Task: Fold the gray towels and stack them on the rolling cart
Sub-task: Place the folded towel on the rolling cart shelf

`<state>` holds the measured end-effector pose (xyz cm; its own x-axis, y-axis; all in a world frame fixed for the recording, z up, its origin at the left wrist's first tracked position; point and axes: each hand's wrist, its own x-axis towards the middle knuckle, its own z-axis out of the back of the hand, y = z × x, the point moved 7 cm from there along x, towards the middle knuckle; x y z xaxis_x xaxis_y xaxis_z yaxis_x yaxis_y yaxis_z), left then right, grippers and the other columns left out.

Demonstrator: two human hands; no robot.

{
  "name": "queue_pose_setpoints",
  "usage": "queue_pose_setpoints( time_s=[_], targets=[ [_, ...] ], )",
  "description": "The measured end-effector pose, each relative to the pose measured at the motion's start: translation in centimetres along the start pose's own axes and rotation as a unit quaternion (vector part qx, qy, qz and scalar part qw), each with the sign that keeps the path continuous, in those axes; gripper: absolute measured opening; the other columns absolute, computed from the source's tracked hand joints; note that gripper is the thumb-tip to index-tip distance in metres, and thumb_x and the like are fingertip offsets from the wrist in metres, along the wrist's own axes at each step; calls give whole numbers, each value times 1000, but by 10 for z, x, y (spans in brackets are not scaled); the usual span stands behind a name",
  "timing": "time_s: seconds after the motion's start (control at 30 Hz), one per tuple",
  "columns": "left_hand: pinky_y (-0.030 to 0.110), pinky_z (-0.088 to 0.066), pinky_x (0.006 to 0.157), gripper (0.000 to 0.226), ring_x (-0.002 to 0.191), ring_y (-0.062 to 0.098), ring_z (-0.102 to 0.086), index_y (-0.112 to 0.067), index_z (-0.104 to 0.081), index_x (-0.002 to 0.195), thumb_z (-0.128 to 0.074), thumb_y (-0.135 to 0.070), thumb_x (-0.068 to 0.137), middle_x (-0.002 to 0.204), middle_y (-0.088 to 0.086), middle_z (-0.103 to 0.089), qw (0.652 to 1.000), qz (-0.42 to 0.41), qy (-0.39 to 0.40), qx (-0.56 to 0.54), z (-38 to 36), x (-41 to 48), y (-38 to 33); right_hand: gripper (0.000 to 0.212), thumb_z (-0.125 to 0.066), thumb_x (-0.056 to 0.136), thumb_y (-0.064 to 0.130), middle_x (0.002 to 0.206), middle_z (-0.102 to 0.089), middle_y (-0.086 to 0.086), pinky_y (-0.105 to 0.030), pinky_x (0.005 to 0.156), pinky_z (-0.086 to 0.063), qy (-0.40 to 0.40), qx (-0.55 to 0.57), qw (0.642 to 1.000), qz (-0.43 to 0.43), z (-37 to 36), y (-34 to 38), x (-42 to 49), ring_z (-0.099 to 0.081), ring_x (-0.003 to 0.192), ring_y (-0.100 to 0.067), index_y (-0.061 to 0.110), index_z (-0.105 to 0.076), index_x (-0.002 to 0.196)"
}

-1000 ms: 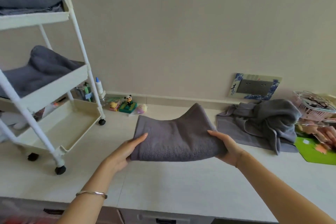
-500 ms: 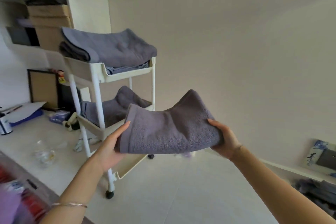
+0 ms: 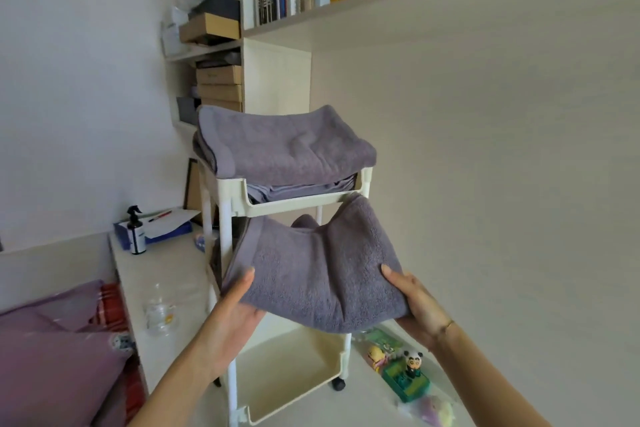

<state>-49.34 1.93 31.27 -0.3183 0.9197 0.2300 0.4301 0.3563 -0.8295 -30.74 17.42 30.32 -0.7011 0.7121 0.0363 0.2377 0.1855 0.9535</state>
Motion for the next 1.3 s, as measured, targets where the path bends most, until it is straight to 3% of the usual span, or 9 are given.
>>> queue_pose_setpoints(
  time_s=[0.2,0.43,0.73,0.87,1.0,1.07,1.17,1.23,1.3],
  targets=[
    [40,-50,95,86,114,9,-60,-32,-50,128,-85,-40,50,127,-9,-62,987,-14,-119,104,19,21,24,49,-69,78,32,117,-66,-16,-35,88,-54,64,-64,996,12,-13,-12,41,-63,109,-30,9,-60,121],
    [38,-51,88,45,108,7,-62,-43,-57,109,-71,-26,70,114,-19,-66,968,-117,-197,102,11,44,16,29,-68,83,19,103,-72,-10,-29,82,-56,49,-145,984,88,-13,10,77,-68,97,-23,6,-67,109],
    [37,-47,99,45,115,8,-58,-40,-56,116,-68,-37,72,125,-14,-61,929,-171,-311,101,25,62,20,19,-68,85,10,93,-70,6,-10,74,-49,15,-246,946,211,-37,28,128,-64,81,5,15,-66,102],
    [41,-42,106,61,120,9,-54,-37,-52,127,-70,-48,70,130,-12,-57,914,-150,-349,139,36,64,22,26,-68,85,18,99,-69,4,-17,82,-46,-61,-312,917,240,-32,23,147,-63,89,-7,14,-66,110],
    [42,-40,107,31,118,14,-55,-37,-56,108,-70,-31,80,127,-6,-59,910,-101,-376,142,49,62,33,30,-67,85,23,102,-70,-3,-27,82,-46,-108,-386,884,240,-34,20,156,-62,92,-22,14,-65,113],
    [35,-41,104,34,114,15,-56,-29,-53,114,-66,-15,86,128,0,-59,907,-94,-387,139,43,52,31,31,-67,85,23,103,-70,-6,-30,84,-48,-111,-394,880,240,-36,18,159,-63,95,-27,14,-65,113],
    [15,-40,79,52,103,16,-56,-11,-40,134,-58,4,87,136,12,-51,908,-71,-399,107,12,36,51,31,-67,85,24,103,-71,-8,-28,83,-47,-116,-395,880,238,-37,16,163,-63,97,-28,13,-65,114],
    [10,-36,74,55,108,11,-52,-23,-40,130,-66,-12,83,133,3,-47,905,-80,-384,163,-21,28,55,30,-68,84,22,103,-71,-6,-21,80,-43,-105,-388,883,244,-40,17,163,-63,96,-25,13,-65,113],
    [5,-33,86,46,111,1,-46,-33,-42,120,-55,-38,75,123,-5,-45,863,-190,-308,351,-46,35,29,29,-67,85,20,102,-71,-4,-17,79,-41,-85,-388,883,251,-45,19,161,-63,96,-23,14,-65,113]
  ],
)
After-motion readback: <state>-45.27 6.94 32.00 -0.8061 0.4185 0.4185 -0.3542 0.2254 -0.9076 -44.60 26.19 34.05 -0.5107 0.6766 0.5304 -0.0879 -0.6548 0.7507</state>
